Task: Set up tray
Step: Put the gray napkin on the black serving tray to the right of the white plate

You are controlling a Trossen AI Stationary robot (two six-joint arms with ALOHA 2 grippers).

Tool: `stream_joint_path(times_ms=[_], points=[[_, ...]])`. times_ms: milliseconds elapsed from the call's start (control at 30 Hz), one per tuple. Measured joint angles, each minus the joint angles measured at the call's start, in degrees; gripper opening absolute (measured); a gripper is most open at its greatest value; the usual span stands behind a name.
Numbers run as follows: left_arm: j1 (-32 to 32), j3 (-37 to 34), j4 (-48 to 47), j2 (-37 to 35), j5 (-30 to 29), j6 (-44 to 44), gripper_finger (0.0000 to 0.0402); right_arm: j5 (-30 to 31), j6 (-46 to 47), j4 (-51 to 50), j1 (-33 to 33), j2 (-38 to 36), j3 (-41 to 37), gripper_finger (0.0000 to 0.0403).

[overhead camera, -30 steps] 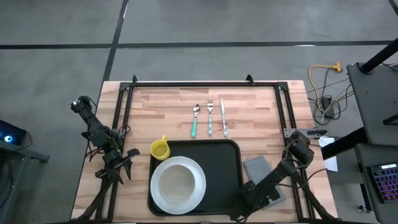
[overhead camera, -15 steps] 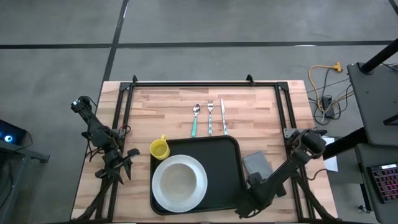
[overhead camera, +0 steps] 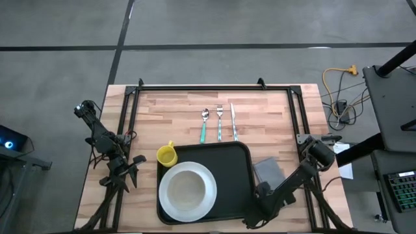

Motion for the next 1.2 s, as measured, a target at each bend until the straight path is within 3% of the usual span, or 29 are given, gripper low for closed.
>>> stream_joint_path(times_ms=[200, 333, 467, 733, 1000, 1200], points=[[0.0, 0.0, 0.0, 0.0, 0.0, 0.0, 0.0132, -2.1, -3.6, -0.4, 0.0, 3.4, 0.2, 0.0154], [0.0, 0.0, 0.0, 0.0, 0.0, 0.0, 0.0132, -3.3, -6.2, 0.0, -0.2, 4.2, -0.3, 0.017], [0.0, 0.0, 0.0, 0.0, 0.0, 0.0, 0.0132, -4.6, -7.0, 4.2, -0.3, 3.3, -3.3, 0.0136], [0.0, 0.0, 0.0, 0.0, 0.0, 0.0, 0.0132, -7.1, -7.9, 13.0, -1.1, 0.6, -10.1, 0.0019], [0.0, 0.0, 0.0, 0.0, 0.0, 0.0, 0.0132, -5.8, -6.8, 11.0, -1.6, -1.0, -9.8, 0.001], [0.0, 0.0, 0.0, 0.0, 0.0, 0.0, 0.0132, 1.2, -0.1, 5.4, -0.3, -6.4, -9.7, 0.0009]])
